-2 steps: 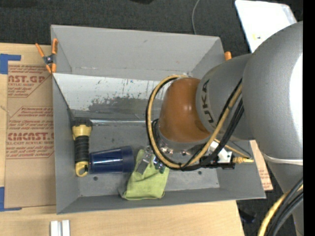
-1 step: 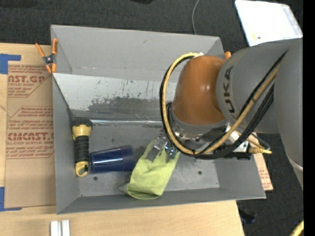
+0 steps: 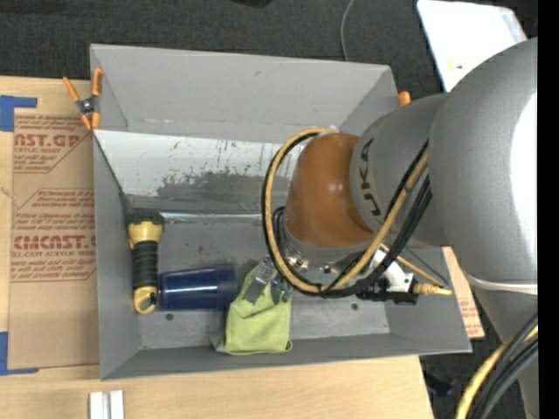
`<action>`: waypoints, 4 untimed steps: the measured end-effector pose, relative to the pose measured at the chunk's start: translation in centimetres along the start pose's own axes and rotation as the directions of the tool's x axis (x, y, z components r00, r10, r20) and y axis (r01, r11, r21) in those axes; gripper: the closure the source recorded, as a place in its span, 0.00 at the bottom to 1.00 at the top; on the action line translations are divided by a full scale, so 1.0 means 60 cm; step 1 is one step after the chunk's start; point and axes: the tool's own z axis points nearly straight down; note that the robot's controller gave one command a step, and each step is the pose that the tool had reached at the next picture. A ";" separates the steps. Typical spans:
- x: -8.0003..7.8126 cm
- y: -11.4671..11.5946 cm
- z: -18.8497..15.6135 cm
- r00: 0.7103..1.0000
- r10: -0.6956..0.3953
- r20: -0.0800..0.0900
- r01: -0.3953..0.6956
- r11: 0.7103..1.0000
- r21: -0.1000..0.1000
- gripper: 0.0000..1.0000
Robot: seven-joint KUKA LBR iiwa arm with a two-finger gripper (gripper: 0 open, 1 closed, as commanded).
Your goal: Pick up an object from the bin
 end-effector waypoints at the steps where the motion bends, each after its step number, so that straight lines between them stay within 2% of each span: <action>1: -0.016 -0.028 0.103 1.000 0.005 0.008 -0.005 1.000 -0.006 1.00; 2: -0.018 -0.018 0.110 0.998 0.069 0.003 -0.069 0.998 -0.004 1.00; 3: -0.023 -0.024 0.016 0.998 0.062 0.000 -0.062 0.998 0.001 1.00; 4: -0.025 -0.024 -0.110 1.000 0.019 -0.002 -0.019 1.000 0.003 1.00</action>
Offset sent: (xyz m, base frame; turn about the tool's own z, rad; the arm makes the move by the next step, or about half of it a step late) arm 0.0053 -0.0113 -0.0685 0.0895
